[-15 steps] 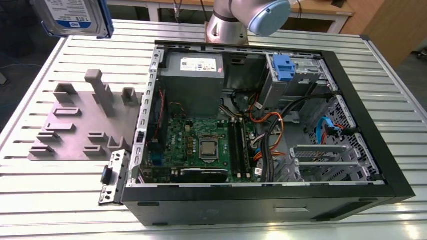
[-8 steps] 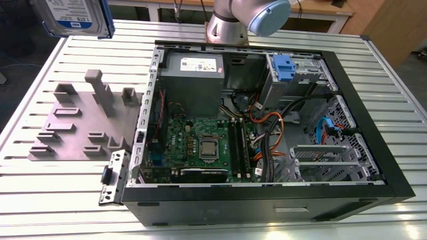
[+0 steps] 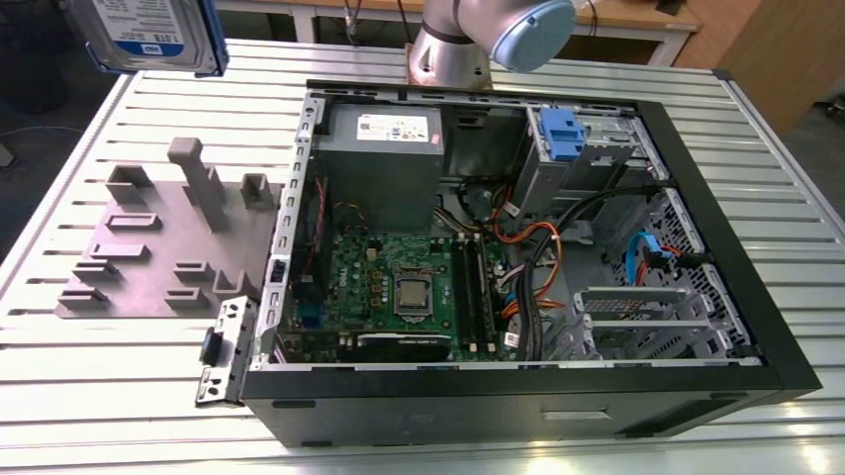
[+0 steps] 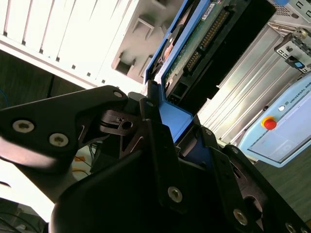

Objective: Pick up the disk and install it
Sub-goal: 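Pick up the disk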

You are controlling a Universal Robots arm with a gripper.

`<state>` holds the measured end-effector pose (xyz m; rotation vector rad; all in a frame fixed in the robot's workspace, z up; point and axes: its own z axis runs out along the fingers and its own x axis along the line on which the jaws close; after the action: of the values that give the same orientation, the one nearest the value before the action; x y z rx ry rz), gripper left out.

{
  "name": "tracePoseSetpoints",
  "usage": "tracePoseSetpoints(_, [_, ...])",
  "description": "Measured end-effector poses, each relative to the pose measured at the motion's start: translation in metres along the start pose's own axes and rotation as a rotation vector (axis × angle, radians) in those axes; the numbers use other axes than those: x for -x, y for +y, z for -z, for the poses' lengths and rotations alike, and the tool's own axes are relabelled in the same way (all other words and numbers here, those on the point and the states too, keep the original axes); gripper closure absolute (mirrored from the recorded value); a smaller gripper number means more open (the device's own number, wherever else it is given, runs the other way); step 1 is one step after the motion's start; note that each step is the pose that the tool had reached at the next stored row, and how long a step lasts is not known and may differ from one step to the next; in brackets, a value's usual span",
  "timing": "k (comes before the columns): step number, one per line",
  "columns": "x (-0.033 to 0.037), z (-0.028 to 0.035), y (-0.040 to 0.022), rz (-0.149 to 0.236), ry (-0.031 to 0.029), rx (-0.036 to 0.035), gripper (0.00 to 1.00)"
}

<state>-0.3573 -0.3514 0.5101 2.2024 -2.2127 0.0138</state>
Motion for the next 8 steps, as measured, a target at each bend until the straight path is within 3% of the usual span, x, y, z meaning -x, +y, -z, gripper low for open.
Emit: tracePoseSetpoints(8, [0.0, 0.0001, -0.0019, 0.0, 0.0001, 0.0002, 0.64])
